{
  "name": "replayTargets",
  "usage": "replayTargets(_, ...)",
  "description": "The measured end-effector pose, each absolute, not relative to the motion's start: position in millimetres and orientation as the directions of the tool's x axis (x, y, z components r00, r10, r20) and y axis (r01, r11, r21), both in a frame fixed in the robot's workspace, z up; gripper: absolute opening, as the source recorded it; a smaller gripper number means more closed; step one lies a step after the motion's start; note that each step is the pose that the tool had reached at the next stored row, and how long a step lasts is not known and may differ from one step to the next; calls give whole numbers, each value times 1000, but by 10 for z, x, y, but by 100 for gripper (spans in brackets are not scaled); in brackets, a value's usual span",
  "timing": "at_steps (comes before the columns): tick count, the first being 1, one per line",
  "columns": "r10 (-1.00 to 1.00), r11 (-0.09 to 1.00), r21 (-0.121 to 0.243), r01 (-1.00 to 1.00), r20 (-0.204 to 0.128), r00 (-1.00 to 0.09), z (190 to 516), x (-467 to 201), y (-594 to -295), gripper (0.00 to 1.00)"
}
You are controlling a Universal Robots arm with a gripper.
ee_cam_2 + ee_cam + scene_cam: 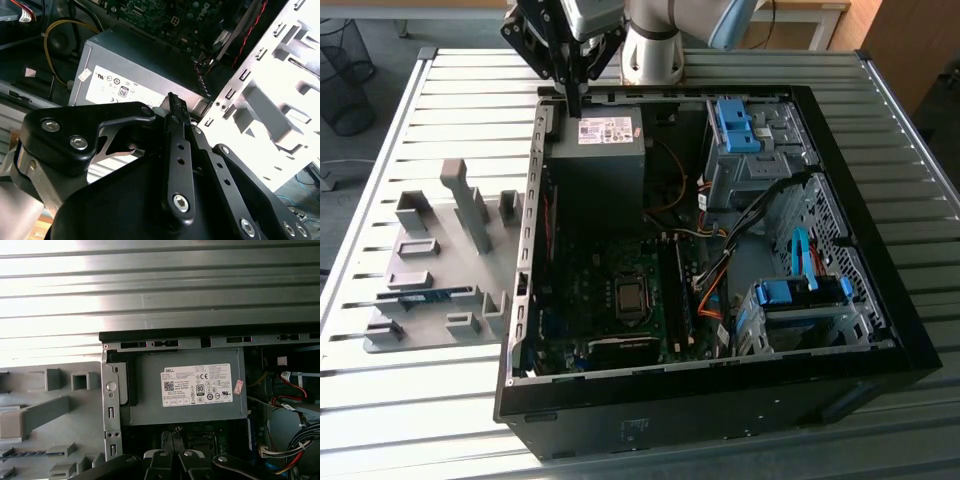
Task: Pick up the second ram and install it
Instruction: 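Reach for the second ram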
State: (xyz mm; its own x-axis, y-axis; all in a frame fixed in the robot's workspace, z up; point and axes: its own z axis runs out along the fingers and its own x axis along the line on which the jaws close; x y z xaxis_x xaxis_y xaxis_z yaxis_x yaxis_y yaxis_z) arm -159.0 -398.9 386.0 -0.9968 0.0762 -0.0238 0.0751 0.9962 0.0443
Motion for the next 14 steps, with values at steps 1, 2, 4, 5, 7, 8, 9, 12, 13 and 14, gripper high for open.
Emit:
replayTargets(1,76,996,44,75,-24,-997,3860,-1593,-3989,11)
replayTargets(2,76,996,44,75,-24,-997,3859,-1596,-3989,11)
replayTargets(4,76,996,44,75,-24,-997,3858,-1605,-3989,11)
replayTargets(5,76,996,44,75,-24,-997,3857,-1609,-3990,11)
replayTargets(7,76,996,44,75,-24,-997,3856,-1618,-3989,11)
replayTargets(8,76,996,44,75,-24,-997,3855,-1622,-3989,11)
replayTargets(9,76,996,44,75,-24,-997,3854,-1627,-3989,11)
replayTargets(12,76,996,44,75,-24,-997,3852,-1639,-3989,11)
replayTargets(13,76,996,44,75,-24,-997,3851,-1642,-3989,11)
replayTargets(14,76,996,44,75,-24,-997,3850,-1646,-3989,11)
